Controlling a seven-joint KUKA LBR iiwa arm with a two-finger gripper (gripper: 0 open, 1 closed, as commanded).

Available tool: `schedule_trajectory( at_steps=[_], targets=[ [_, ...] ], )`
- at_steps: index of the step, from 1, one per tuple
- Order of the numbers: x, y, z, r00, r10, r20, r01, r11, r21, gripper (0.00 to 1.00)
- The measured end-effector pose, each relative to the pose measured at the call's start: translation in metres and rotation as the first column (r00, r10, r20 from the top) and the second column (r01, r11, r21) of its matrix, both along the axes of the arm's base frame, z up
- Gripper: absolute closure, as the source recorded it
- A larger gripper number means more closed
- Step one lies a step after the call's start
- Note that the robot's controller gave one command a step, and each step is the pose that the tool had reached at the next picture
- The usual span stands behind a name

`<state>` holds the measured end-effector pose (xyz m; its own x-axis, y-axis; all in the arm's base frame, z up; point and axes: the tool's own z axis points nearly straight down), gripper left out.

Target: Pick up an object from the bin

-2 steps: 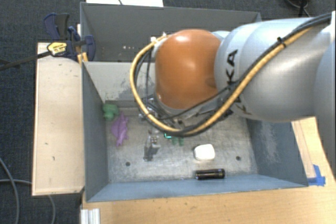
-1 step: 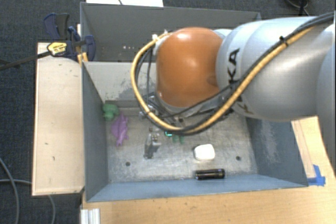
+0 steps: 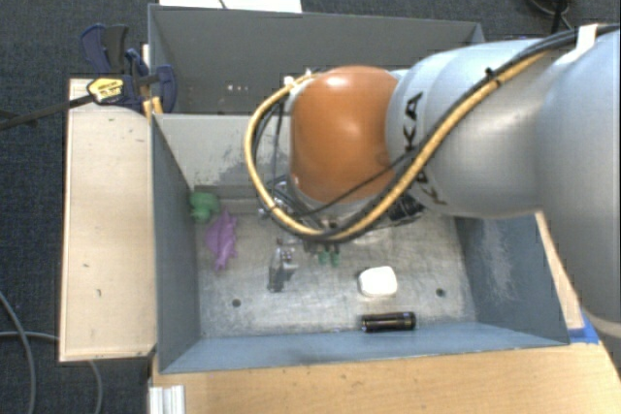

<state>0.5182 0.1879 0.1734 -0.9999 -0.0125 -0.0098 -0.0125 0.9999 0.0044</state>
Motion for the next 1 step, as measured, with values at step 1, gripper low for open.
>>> schedule_trajectory(
  at_steps=[1],
  targets=[
    [-0.0069,-0.0116,-0.0614,1.000,0.005,-0.006,-0.005,1.000,-0.003,0.00]
  ],
)
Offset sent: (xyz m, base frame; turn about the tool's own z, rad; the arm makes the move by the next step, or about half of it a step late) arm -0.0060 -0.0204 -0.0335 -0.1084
